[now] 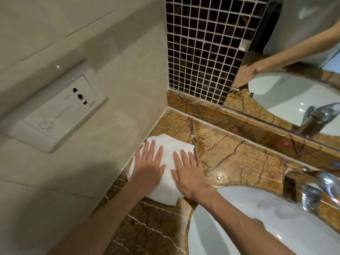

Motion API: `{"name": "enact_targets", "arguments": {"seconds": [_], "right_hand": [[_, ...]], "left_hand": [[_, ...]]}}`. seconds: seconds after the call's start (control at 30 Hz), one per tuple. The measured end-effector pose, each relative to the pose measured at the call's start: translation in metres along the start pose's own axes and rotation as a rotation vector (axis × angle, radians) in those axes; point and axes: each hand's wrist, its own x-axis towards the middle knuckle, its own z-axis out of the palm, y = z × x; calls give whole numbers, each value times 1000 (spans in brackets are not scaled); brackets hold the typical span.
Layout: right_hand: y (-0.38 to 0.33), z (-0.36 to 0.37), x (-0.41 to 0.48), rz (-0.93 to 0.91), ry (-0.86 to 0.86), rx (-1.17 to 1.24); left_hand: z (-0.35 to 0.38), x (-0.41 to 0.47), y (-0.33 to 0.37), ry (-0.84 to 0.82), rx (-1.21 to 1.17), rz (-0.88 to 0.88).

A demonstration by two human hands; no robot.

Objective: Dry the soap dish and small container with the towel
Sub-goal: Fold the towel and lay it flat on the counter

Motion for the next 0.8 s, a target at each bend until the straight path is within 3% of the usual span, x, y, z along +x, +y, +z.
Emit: {"name": "enact_targets", "arguments": {"seconds": [0.23,0.33,0.5,0.63,0.8], "right_hand": [[-6,-8,-16,-71,17,155],[3,-7,-21,72,201,302],[8,-4,-19,260,96,609],[9,-11,-15,362,145,888],[12,-23,-9,266,312,995]], "left_hand": [[7,-50,15,-21,-38,-61],[2,-53,14,2,-77,-117],[-4,-48,20,-28,-136,-136],[-6,-49,38,-29,-146,-91],[-6,-53,49,115,-77,-93]]}}
